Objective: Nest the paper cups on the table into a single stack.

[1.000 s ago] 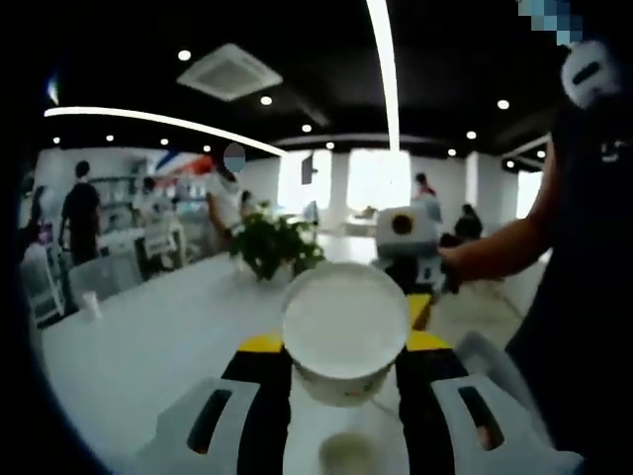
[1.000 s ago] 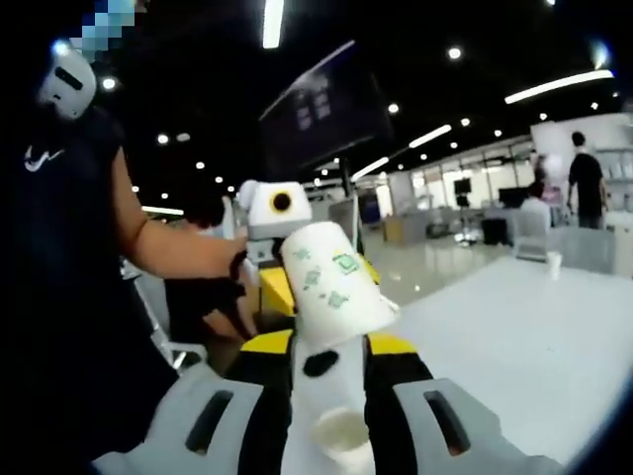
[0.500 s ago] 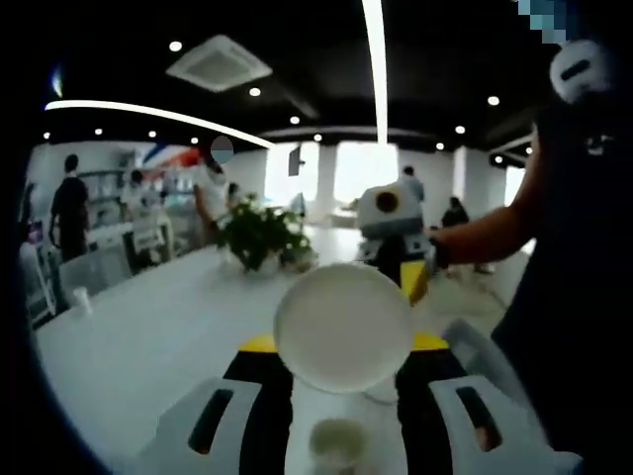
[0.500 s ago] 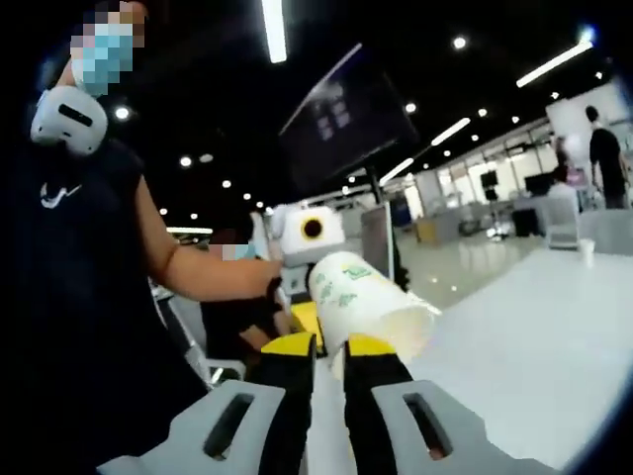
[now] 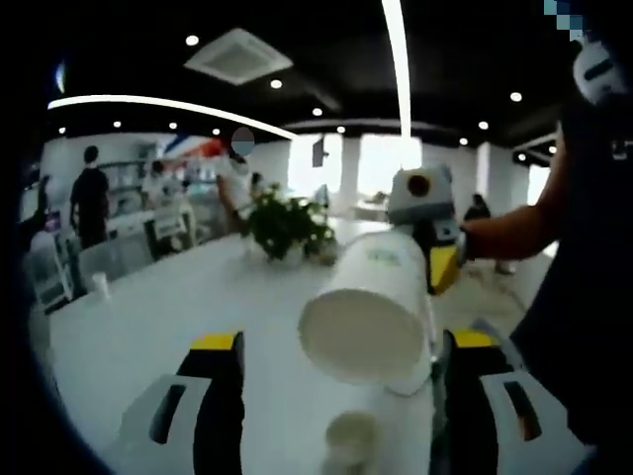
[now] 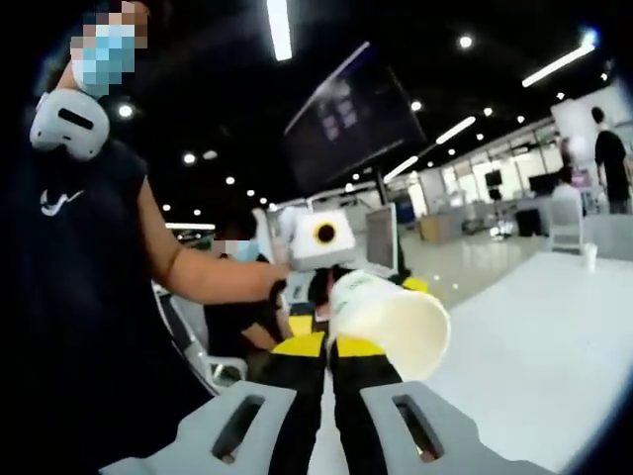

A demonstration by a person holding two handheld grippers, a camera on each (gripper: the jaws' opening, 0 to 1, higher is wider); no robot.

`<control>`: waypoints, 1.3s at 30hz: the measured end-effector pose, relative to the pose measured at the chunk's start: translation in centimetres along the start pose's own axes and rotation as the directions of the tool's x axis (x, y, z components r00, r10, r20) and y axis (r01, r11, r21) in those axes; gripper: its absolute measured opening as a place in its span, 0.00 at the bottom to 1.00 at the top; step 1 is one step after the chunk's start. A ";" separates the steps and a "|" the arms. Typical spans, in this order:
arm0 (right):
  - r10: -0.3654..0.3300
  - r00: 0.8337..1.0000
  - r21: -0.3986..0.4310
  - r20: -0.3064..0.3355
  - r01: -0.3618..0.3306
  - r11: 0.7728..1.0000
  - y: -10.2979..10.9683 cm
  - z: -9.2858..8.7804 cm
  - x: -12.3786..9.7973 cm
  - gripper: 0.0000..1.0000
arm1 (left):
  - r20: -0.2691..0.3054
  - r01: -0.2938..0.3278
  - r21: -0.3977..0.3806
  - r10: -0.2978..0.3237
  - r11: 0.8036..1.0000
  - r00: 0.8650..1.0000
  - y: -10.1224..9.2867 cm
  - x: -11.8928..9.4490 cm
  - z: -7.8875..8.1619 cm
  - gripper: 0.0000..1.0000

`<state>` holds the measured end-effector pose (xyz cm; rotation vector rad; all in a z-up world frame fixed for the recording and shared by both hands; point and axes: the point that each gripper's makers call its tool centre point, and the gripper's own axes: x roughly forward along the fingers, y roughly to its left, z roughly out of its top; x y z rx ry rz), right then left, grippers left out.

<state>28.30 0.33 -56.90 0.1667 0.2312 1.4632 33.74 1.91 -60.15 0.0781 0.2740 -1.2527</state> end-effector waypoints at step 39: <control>-0.266 0.656 -0.255 -0.706 0.115 0.960 -3.6 -0.4 -1.0 0.00 | -0.132 -0.291 -0.045 0.283 0.956 0.950 3.9 -7.3 -7.8 0.98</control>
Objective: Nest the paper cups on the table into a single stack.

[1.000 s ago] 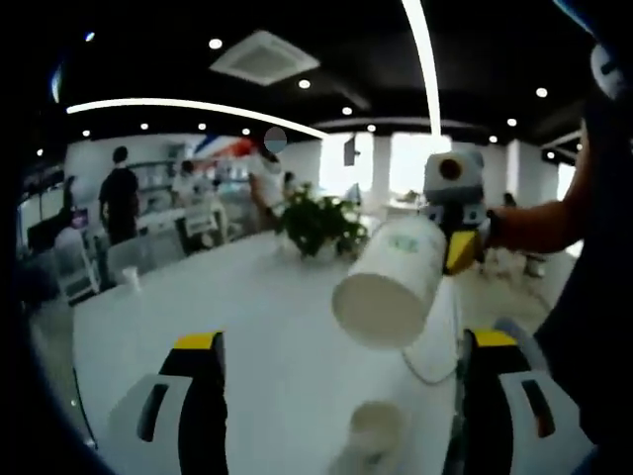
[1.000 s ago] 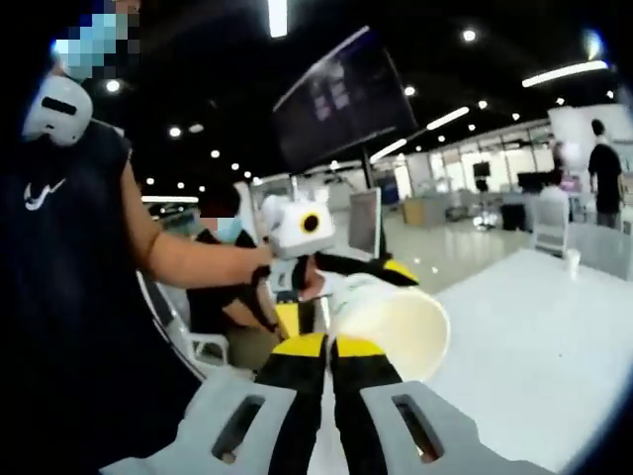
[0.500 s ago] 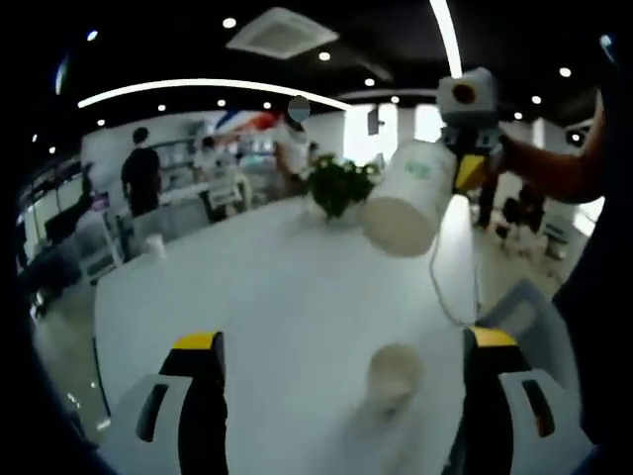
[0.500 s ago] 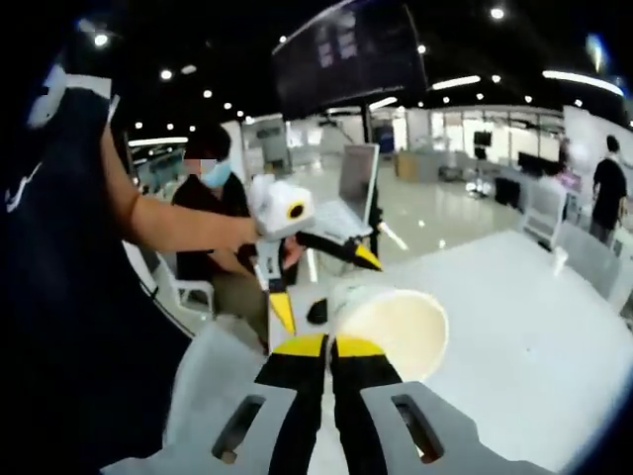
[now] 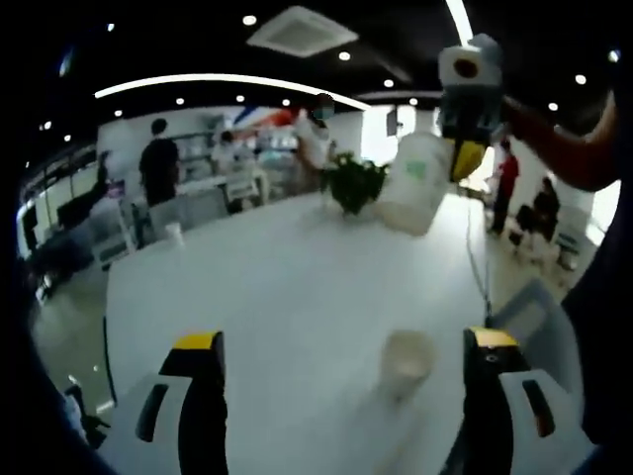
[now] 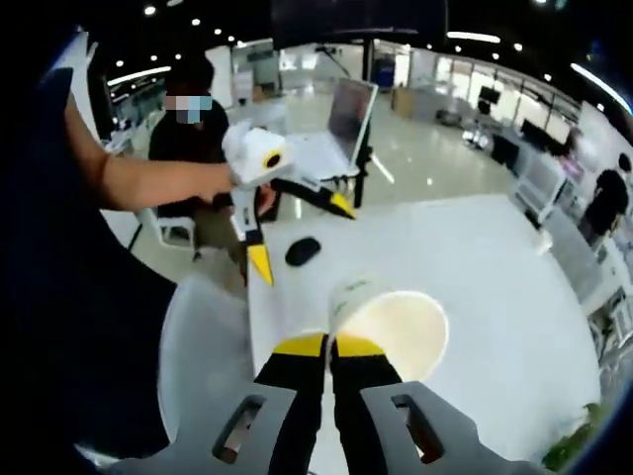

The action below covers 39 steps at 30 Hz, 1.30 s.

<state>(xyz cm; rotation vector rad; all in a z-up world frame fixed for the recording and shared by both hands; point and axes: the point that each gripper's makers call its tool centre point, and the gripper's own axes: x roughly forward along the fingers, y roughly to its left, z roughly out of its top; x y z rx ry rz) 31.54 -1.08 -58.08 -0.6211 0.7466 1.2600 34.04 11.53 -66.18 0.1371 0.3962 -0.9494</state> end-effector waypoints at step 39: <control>-0.002 0.869 -0.190 -0.494 -0.106 0.976 2.6 -0.5 2.9 0.00 | -0.052 -0.050 -0.044 0.048 0.998 0.997 1.7 -1.9 -2.7 0.98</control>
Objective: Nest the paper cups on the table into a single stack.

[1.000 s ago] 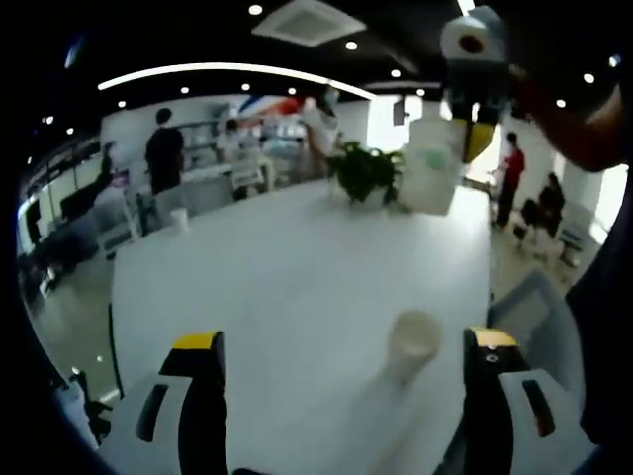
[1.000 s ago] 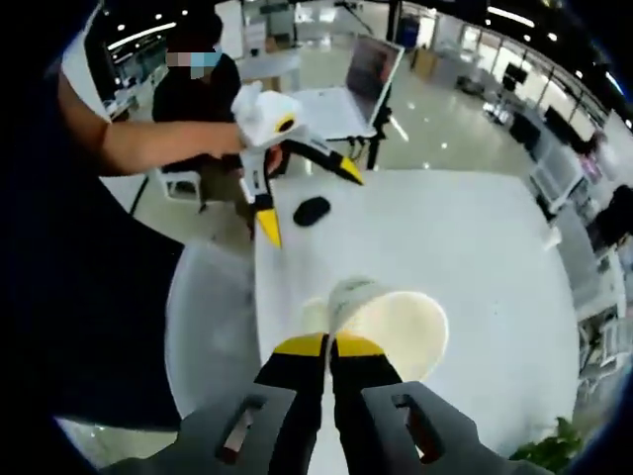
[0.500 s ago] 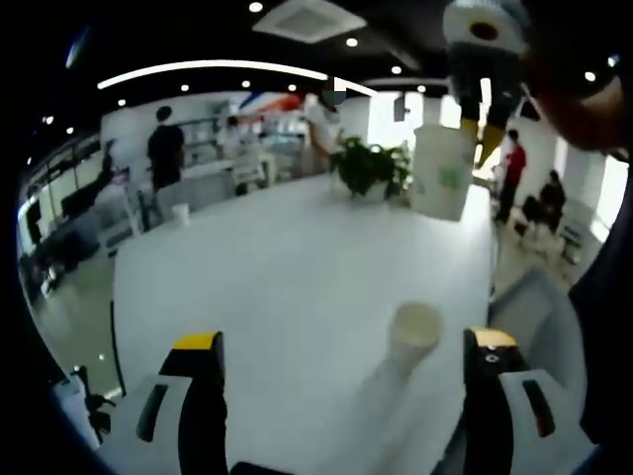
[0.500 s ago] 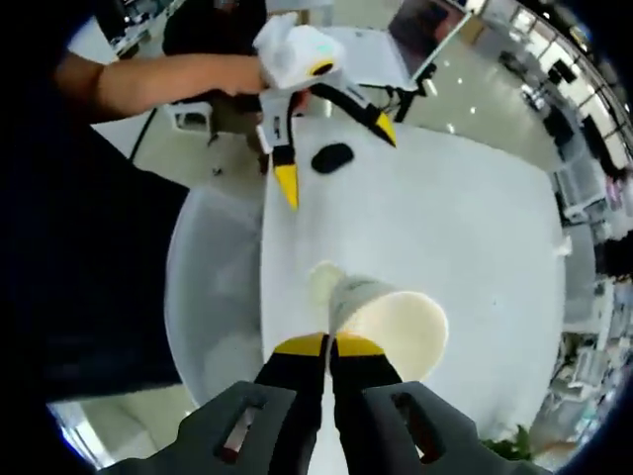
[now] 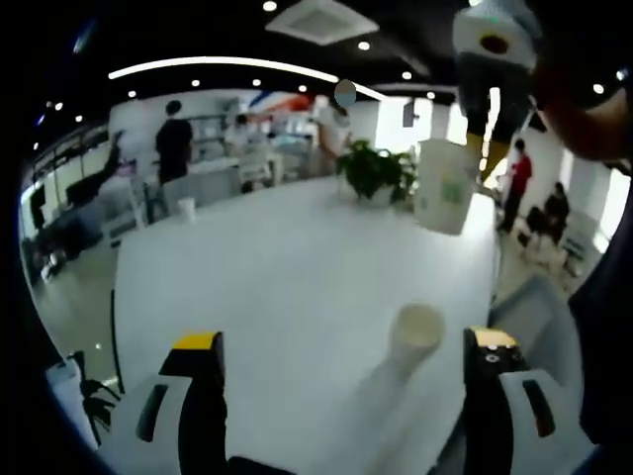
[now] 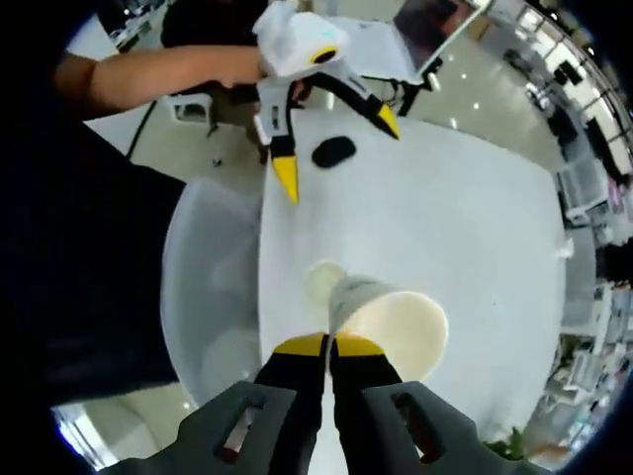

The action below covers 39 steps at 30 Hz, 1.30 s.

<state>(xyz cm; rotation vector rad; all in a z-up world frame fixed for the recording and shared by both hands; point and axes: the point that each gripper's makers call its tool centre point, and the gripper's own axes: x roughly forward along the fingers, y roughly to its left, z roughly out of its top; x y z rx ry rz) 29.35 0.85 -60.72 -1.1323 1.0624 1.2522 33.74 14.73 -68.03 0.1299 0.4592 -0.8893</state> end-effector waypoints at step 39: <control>0.039 0.999 0.016 -0.029 -0.039 0.999 1.7 -0.6 5.4 0.00 | 0.001 -0.026 -0.007 0.026 1.000 1.000 0.0 -0.4 -1.0 0.98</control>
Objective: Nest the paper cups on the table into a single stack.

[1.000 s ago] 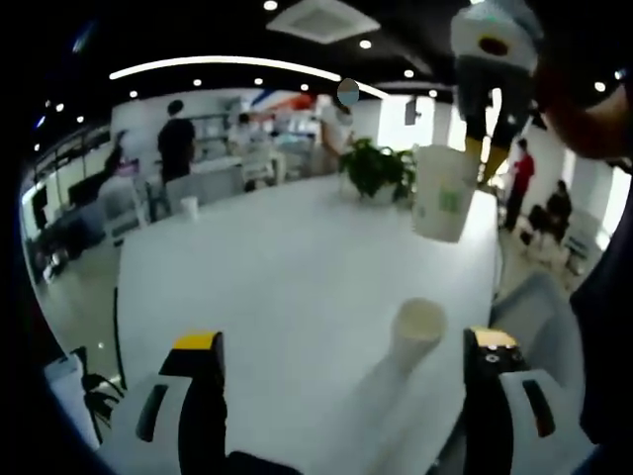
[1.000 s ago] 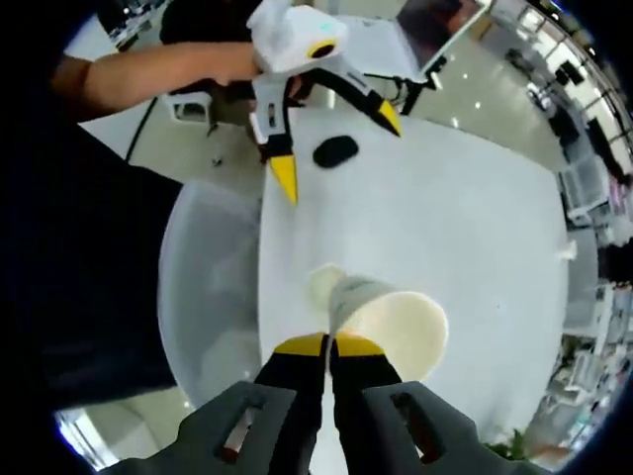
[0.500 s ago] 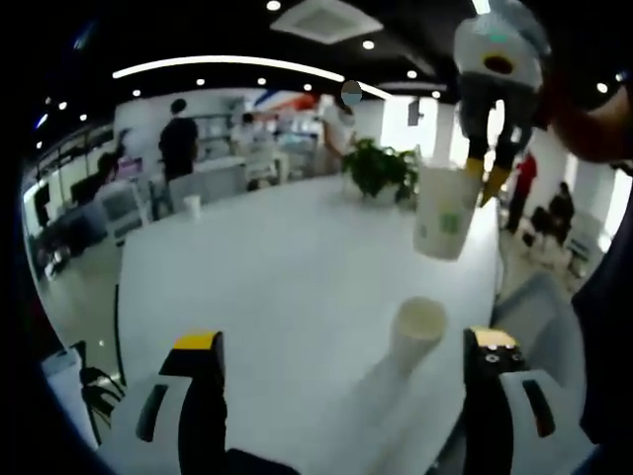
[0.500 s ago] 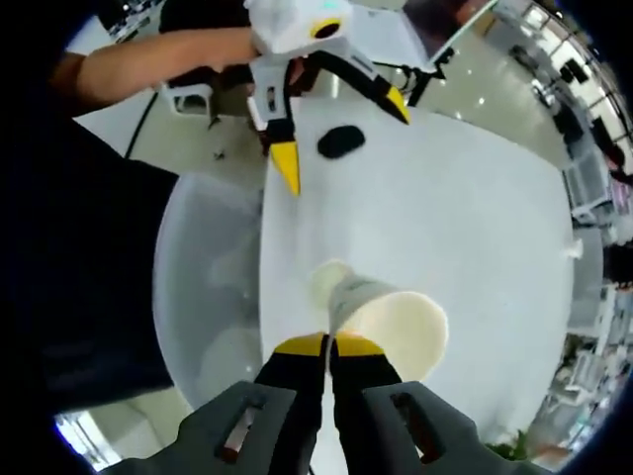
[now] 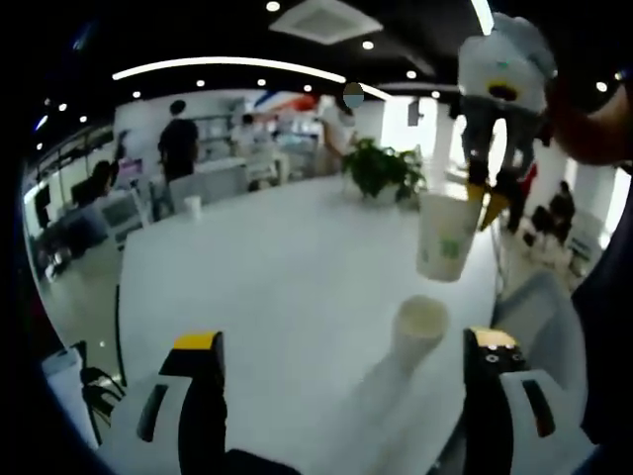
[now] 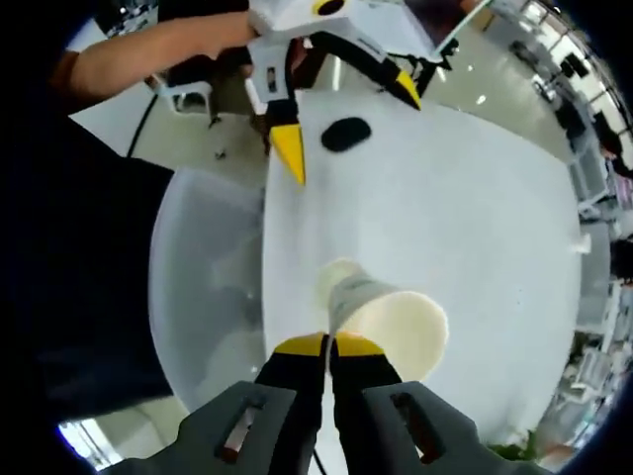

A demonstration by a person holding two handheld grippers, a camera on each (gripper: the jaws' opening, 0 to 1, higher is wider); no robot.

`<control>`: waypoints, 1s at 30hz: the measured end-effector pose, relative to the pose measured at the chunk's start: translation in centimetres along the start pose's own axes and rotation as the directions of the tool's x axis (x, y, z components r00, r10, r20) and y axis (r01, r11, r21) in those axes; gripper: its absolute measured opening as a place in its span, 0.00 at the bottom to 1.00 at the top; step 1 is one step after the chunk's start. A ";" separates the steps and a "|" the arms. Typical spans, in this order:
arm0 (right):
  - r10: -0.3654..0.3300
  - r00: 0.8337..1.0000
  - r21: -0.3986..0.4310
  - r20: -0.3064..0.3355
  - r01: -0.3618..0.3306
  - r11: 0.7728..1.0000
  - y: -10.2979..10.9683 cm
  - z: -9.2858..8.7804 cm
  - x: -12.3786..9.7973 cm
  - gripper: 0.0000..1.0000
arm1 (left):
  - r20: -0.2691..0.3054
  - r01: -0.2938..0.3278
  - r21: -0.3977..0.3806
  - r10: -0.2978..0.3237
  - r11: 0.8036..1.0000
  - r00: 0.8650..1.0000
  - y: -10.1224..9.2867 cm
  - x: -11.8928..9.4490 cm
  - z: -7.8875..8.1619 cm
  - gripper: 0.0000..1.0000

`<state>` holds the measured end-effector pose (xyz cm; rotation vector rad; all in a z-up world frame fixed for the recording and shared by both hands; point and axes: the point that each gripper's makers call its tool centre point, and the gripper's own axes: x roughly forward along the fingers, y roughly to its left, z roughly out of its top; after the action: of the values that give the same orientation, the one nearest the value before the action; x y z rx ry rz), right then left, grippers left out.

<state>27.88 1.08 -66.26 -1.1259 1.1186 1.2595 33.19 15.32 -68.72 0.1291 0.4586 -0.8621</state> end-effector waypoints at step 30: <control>0.018 0.999 0.032 -0.026 -0.017 0.999 0.6 -0.3 3.9 0.00 | -0.003 -0.007 -0.013 0.007 1.000 1.000 -0.2 0.0 -0.6 0.98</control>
<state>27.28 1.19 -70.15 -1.1141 1.1667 1.2398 32.87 15.39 -69.20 0.1200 0.4664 -0.8521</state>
